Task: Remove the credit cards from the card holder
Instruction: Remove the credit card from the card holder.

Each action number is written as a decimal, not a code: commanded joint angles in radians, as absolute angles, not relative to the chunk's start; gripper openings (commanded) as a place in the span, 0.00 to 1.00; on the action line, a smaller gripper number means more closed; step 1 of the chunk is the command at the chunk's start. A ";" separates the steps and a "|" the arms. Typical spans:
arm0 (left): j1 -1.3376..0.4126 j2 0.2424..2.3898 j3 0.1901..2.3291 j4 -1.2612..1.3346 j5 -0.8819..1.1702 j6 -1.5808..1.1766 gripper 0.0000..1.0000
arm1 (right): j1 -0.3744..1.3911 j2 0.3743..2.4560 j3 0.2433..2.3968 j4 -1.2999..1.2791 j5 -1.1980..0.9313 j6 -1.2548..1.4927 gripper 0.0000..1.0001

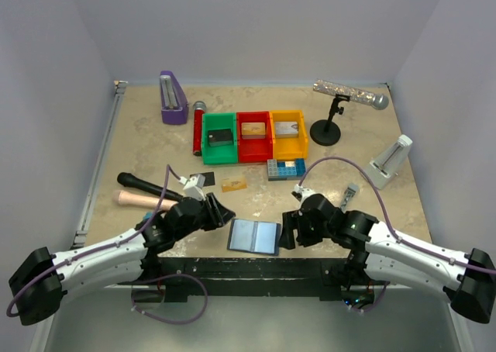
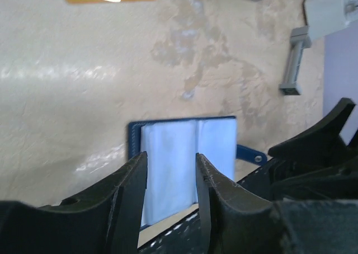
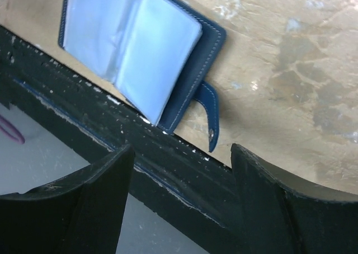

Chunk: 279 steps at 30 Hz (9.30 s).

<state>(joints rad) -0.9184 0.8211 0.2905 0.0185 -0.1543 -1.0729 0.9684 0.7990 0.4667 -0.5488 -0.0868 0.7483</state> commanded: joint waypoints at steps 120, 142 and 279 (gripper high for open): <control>-1.095 1.299 0.514 0.327 0.227 -0.994 0.49 | 0.979 0.887 0.506 -0.426 -0.115 0.759 0.00; -1.108 1.178 0.517 0.049 -0.049 -0.944 0.64 | 0.982 0.798 0.502 -0.374 -0.195 0.736 0.00; -1.051 1.103 0.011 0.551 -0.100 -1.078 0.00 | 0.992 1.453 0.252 0.658 -0.252 1.106 0.40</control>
<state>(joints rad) -1.0538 1.0782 0.0540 0.5125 -0.0845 -1.0649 0.9936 1.4265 0.2573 0.6174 -0.2718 1.0920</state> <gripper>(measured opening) 0.013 0.398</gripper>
